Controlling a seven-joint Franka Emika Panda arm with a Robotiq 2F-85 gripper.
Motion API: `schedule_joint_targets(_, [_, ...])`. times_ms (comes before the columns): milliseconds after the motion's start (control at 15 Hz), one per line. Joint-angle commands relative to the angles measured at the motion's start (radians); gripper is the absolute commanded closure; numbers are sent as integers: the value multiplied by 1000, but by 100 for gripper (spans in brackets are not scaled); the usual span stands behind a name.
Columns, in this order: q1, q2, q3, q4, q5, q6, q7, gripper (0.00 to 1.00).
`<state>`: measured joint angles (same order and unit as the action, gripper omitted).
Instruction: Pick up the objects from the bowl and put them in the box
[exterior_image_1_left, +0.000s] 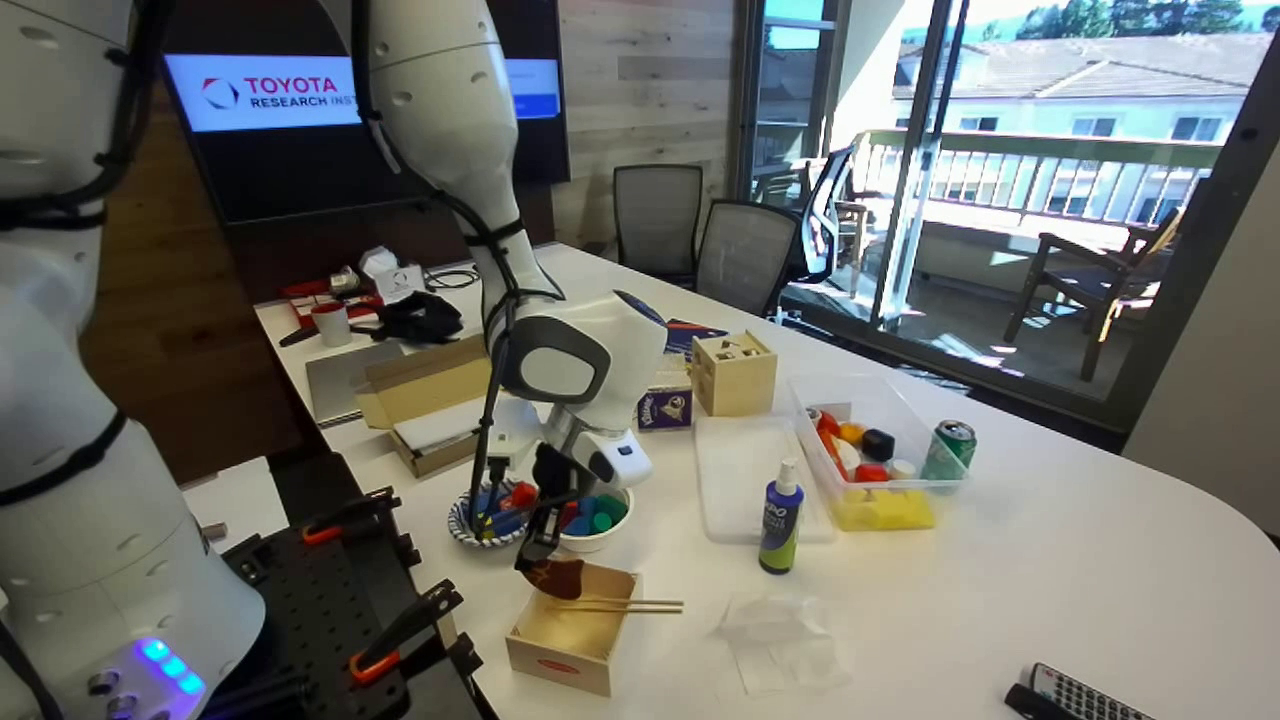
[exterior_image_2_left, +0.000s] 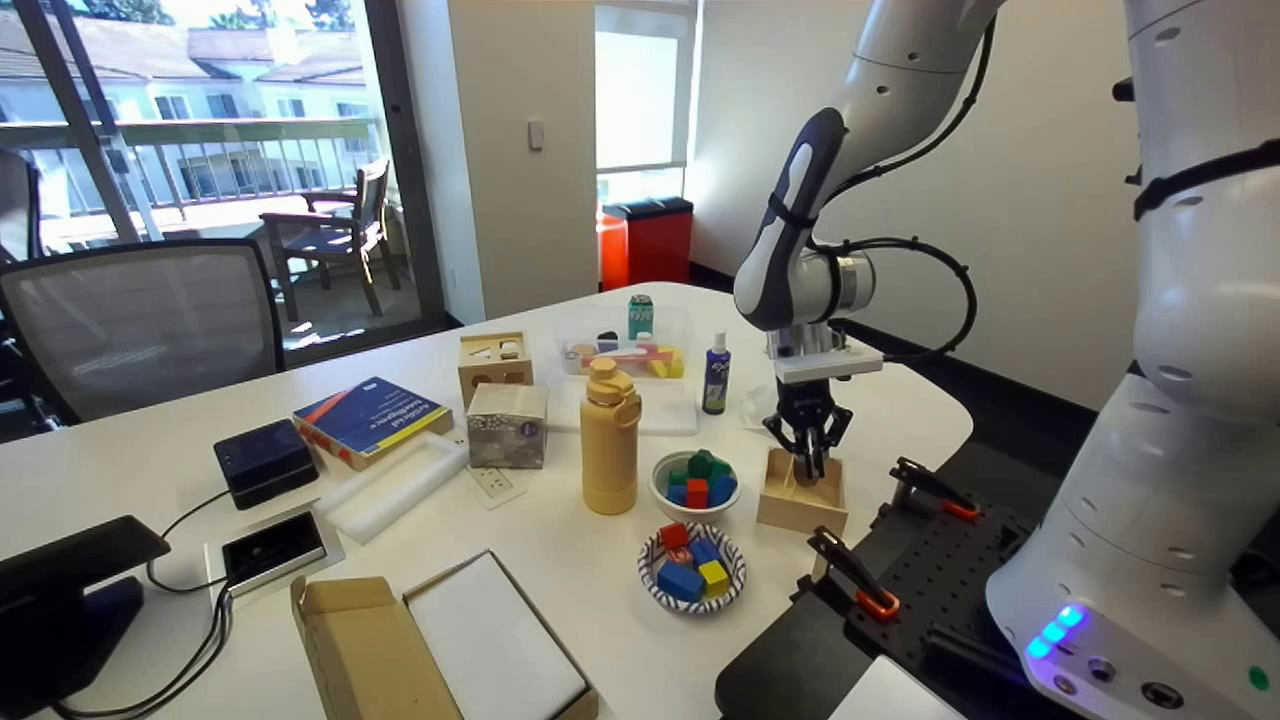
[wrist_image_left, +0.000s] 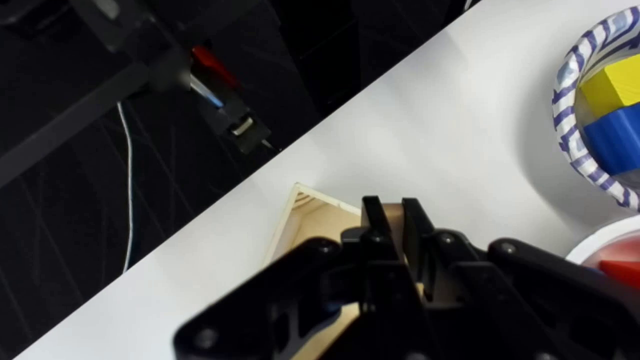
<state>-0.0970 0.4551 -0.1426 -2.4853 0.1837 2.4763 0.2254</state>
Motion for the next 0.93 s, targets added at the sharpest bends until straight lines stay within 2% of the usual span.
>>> schedule_joint_targets(0, [-13,44,17,54,39,12,9,97])
schedule_joint_targets(467, [-21,123,16,138,62,18,11,97])
schedule_joint_targets(533, [-26,130,22,142,69,17,2,61])
schedule_joint_targets(600, [-29,133,26,144,77,16,-1,60])
schedule_joint_targets(667, [-31,133,28,143,83,20,-3,55])
schedule_joint_targets(867, [-9,80,33,122,77,14,1,32])
